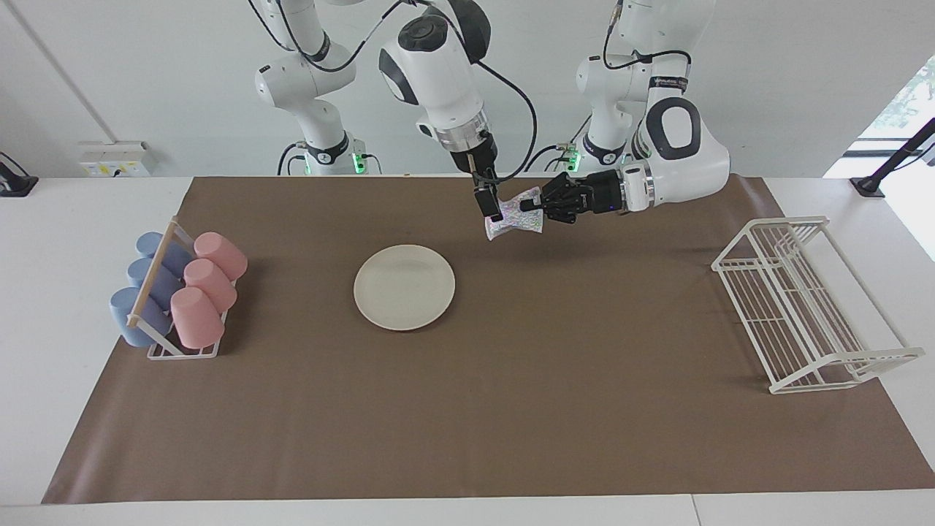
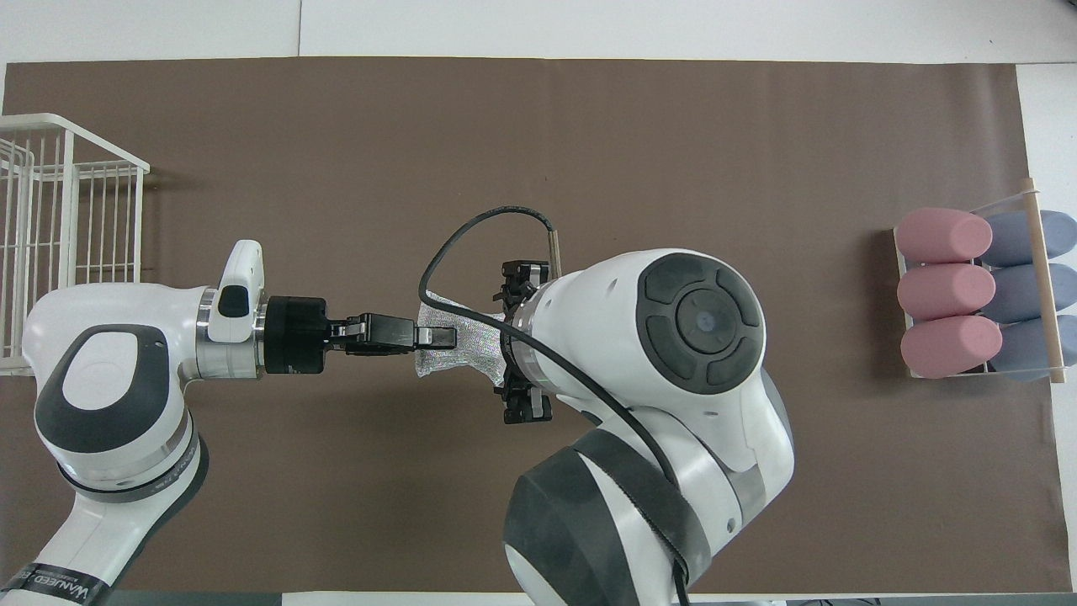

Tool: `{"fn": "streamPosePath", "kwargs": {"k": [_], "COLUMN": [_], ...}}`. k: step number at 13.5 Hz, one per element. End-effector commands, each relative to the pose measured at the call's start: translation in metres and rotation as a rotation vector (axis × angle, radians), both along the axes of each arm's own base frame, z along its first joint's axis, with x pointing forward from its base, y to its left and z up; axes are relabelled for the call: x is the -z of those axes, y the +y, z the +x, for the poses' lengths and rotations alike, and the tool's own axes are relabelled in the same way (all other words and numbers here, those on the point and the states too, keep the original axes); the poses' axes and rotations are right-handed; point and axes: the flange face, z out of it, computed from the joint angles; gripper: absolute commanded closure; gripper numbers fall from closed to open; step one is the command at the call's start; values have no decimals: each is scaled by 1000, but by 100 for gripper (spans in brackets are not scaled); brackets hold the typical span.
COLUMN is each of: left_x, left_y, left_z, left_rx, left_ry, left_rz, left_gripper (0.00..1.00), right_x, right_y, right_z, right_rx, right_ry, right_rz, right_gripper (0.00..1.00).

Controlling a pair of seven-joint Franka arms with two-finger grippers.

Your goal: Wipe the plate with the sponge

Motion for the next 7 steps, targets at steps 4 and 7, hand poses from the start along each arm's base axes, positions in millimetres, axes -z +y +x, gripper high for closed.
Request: {"fn": "streamPosePath", "kwargs": {"k": [4, 7], "left_x": [0, -1], "left_y": [6, 6], "left_z": [-10, -11], "left_rx": [10, 15], "left_ry": [9, 10], "left_rz": [-63, -69], "left_gripper": [100, 100], "right_x": [15, 30], "right_y": [-1, 7], "right_z": [-6, -11], "right_rx": [36, 43], "right_ry": [-4, -52], "right_rz": [11, 37], "right_gripper": [0, 0]}}
